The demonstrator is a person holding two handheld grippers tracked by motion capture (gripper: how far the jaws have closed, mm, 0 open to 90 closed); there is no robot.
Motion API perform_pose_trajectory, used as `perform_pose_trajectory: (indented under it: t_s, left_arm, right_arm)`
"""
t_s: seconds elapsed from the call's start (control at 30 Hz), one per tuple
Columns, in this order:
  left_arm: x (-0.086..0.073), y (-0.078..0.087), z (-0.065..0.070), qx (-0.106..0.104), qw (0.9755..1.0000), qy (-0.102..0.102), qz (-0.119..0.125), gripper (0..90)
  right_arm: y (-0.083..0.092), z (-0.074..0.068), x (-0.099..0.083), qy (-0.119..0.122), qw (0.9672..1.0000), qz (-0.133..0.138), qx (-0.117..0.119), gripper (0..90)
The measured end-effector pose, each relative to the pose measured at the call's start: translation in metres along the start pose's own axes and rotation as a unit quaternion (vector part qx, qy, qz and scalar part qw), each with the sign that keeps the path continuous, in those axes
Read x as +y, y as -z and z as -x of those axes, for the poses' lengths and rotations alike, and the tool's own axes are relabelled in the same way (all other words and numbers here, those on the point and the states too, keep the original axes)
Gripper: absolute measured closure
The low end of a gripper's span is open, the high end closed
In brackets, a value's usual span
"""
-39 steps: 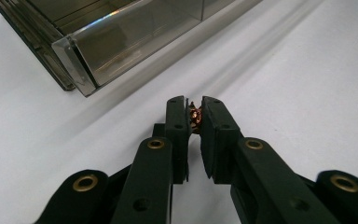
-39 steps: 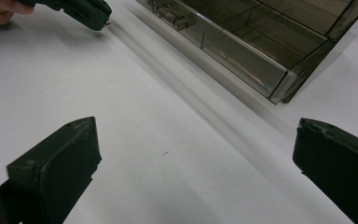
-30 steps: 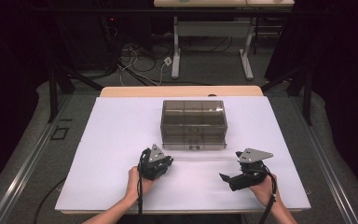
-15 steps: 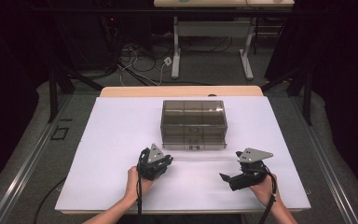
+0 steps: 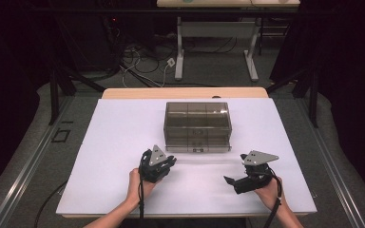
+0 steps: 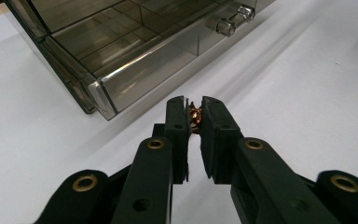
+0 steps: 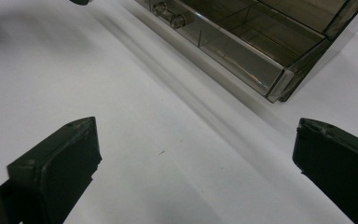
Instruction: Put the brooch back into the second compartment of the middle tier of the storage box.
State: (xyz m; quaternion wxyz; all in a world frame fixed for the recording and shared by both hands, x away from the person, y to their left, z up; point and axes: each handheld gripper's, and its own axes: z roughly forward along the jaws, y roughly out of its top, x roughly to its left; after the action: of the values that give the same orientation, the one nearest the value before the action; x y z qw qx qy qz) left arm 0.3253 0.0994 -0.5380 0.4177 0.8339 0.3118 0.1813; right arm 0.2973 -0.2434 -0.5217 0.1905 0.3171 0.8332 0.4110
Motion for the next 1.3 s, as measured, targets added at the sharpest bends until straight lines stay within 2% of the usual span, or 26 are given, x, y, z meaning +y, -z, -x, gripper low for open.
perform_pose_trajectory:
  t_s: [0.6, 0.93, 1.13, 1.3]
  left_arm:
    - [0.011, 0.004, 0.002, -0.004, 0.9997, -0.012, 0.02, 81.3]
    - [0.021, 0.006, 0.002, -0.015, 0.9992, -0.014, 0.034, 81.2]
    - [0.023, 0.005, 0.002, -0.016, 0.9991, -0.02, 0.034, 81.2]
    - [0.022, 0.003, -0.001, -0.016, 0.9992, -0.017, 0.031, 81.2]
  right_arm:
    - [-0.001, -0.001, 0.0, -0.001, 1.0, -0.003, 0.0, 0.5]
    - [-0.001, -0.001, 0.0, 0.001, 1.0, -0.003, -0.003, 0.5]
    - [-0.002, -0.001, 0.0, 0.002, 1.0, -0.001, -0.002, 0.6]
    - [-0.002, -0.001, -0.001, 0.003, 1.0, 0.0, 0.0, 0.6]
